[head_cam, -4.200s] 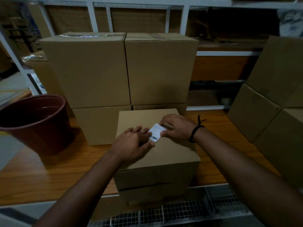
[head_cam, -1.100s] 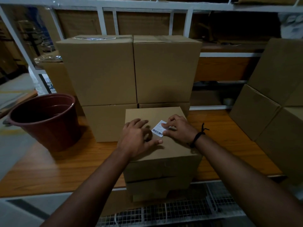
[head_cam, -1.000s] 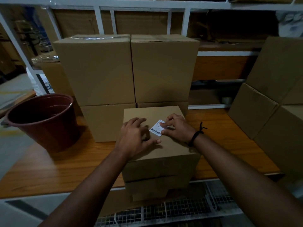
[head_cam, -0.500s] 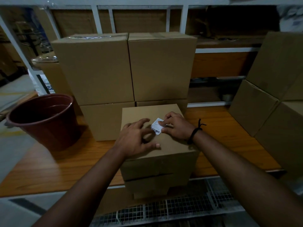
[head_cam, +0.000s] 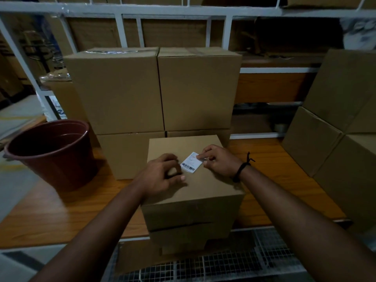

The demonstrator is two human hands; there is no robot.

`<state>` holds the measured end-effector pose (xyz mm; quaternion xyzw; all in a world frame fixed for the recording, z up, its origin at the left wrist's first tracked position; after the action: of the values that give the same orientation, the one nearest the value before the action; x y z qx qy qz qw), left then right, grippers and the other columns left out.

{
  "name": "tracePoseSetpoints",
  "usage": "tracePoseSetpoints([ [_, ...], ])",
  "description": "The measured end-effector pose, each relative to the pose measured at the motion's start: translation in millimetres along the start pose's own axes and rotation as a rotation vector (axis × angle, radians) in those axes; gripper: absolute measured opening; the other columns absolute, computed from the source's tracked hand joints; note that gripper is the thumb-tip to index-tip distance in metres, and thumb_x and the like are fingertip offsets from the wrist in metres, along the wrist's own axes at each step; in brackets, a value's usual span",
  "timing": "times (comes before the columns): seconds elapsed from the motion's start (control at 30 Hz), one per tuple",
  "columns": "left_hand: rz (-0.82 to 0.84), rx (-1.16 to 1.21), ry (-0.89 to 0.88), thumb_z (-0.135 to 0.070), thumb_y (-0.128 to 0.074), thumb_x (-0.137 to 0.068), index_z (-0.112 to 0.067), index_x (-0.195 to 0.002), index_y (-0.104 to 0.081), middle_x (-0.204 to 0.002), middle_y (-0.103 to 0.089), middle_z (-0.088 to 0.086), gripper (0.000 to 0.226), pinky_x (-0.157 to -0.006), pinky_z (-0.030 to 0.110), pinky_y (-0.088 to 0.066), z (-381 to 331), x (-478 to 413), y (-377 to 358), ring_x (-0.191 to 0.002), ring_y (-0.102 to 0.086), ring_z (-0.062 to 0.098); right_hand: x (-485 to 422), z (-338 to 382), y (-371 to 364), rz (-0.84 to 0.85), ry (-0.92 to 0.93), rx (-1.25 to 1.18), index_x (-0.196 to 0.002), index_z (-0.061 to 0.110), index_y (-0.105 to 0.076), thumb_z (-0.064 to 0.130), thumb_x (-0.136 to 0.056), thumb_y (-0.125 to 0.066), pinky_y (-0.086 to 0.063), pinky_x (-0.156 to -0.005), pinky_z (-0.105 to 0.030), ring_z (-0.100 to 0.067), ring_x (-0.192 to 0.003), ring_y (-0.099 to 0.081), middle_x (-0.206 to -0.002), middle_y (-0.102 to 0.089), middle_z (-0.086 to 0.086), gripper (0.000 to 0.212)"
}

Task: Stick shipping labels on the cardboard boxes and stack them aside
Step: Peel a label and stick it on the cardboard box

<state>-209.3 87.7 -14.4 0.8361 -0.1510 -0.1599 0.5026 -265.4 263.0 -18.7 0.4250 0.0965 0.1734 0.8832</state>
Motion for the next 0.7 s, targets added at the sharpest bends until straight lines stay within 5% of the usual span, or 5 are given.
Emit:
tracePoseSetpoints([
  [0.2, -0.014, 0.089, 0.004, -0.044, -0.069, -0.087, -0.026, -0.114, -0.069, -0.148, -0.040, -0.012, 0.033, -0.095, 0.017, -0.039, 8.0, 8.7, -3.2, -0.128, -0.040, 0.002, -11.4, -12.7, 18.7, -0.018, -0.151, -0.241, -0.126, 0.023, -0.060, 0.006, -0.094, -0.056, -0.049, -0.081, -0.023, -0.011, -0.106, -0.055, -0.111, -0.058, 0.007, 0.036],
  [0.33, -0.019, 0.080, 0.008, -0.044, -0.068, -0.088, -0.026, -0.112, -0.069, -0.147, -0.043, -0.012, 0.030, -0.099, 0.027, -0.045, 7.4, 7.1, -2.1, -0.130, -0.041, 0.006, -26.2, -0.9, 19.2, 0.146, -0.159, -0.091, -0.127, 0.023, -0.059, 0.017, -0.088, -0.070, -0.053, -0.072, -0.025, -0.011, -0.087, -0.058, -0.104, -0.059, 0.003, 0.041],
  [0.5, -0.027, 0.087, 0.017, -0.045, -0.068, -0.087, -0.027, -0.110, -0.069, -0.145, -0.046, -0.012, 0.029, -0.098, 0.036, -0.049, 8.2, 8.5, -2.9, -0.128, -0.045, 0.009, -39.8, 13.0, 5.3, 0.314, -0.168, 0.147, -0.123, 0.030, -0.057, 0.027, -0.080, -0.078, -0.043, -0.068, -0.026, -0.010, -0.087, -0.051, -0.101, -0.051, 0.007, 0.049],
  [0.7, -0.036, 0.086, 0.010, -0.044, -0.068, -0.087, -0.026, -0.106, -0.070, -0.146, -0.047, -0.009, 0.026, -0.100, 0.037, -0.047, 6.1, 8.2, -1.8, -0.129, -0.044, 0.011, -49.7, 18.1, -0.5, 0.357, -0.192, 0.214, -0.115, 0.020, -0.057, 0.017, -0.076, -0.082, -0.053, -0.089, -0.035, -0.019, -0.100, -0.059, -0.106, -0.061, 0.001, 0.046],
])
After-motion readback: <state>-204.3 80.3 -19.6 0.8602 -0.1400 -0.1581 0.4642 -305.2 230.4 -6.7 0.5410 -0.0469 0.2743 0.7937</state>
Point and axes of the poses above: each hand's wrist, its own x-axis away from the middle knuckle, its own y-axis out of the back of the hand, z = x × y, the point moved 9 cm from there along -x, towards the middle knuckle
